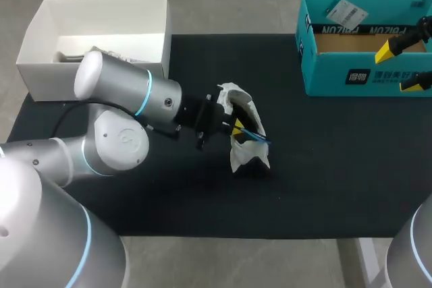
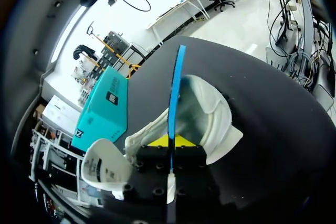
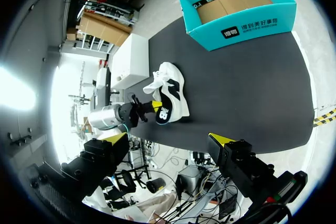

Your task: Take the shoe out of the shoebox, open the shoe tongue, remove and reinsert the insole, then place the shoe into the shoebox

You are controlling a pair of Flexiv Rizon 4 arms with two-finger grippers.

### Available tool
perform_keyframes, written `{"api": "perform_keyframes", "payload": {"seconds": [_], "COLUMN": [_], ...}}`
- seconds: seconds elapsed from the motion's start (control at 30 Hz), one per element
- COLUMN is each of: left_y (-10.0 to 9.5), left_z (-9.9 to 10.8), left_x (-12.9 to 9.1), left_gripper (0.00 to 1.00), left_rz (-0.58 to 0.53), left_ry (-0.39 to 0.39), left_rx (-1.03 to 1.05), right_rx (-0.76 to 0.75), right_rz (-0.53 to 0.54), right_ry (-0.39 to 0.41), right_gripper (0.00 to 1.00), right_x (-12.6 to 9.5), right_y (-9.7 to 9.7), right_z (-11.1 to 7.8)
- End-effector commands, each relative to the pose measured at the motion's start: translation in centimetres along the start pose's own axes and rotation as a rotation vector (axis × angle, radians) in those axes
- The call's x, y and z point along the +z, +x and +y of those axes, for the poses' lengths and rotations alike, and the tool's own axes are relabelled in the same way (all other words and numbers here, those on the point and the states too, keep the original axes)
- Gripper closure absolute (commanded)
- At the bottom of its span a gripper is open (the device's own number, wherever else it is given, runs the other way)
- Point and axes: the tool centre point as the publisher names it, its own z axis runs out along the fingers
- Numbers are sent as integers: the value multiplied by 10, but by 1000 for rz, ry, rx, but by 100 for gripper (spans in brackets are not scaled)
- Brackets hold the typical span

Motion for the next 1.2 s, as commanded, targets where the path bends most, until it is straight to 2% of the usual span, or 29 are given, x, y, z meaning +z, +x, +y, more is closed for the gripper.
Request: {"api": "perform_keyframes", "payload": {"seconds": [0.03,0.3,0.43,0.47,0.5,0.53,0.57,0.6,0.63,0.67,0.87,0.97,1.13,1.2], "left_y": [-1,3,2,2,2,1,1,1,0,-1,-2,0,4,4], "left_z": [3,13,8,5,2,-1,-3,-6,-8,-10,-19,-21,-18,-16], "left_x": [9,12,8,6,4,3,2,-1,-2,-4,-9,-8,0,3], "left_gripper": [100,100,100,97,70,62,61,64,80,91,95,91,100,100], "left_rz": [21,26,30,33,34,33,30,30,28,21,14,22,34,30], "left_ry": [-21,-48,-39,-20,-13,-7,4,18,16,20,37,43,31,16], "left_rx": [-8,-38,-43,-43,-42,-37,-35,-36,-31,-25,-2,2,2,9], "right_rx": [2,2,2,2,2,2,2,2,2,2,2,2,2,2], "right_rz": [-2,-2,-2,-2,-2,-2,-2,-2,-2,-2,-2,-2,-2,-2], "right_ry": [-1,-1,-1,-1,-1,-1,-1,-1,-1,-1,-1,-1,-1,-1], "right_gripper": [0,0,0,0,0,0,0,0,0,0,0,0,0,0], "right_x": [1,1,1,1,1,1,1,1,1,1,1,1,1,1], "right_y": [0,0,0,0,0,0,0,0,0,0,0,0,0,0], "right_z": [0,0,0,0,0,0,0,0,0,0,0,0,0,0]}}
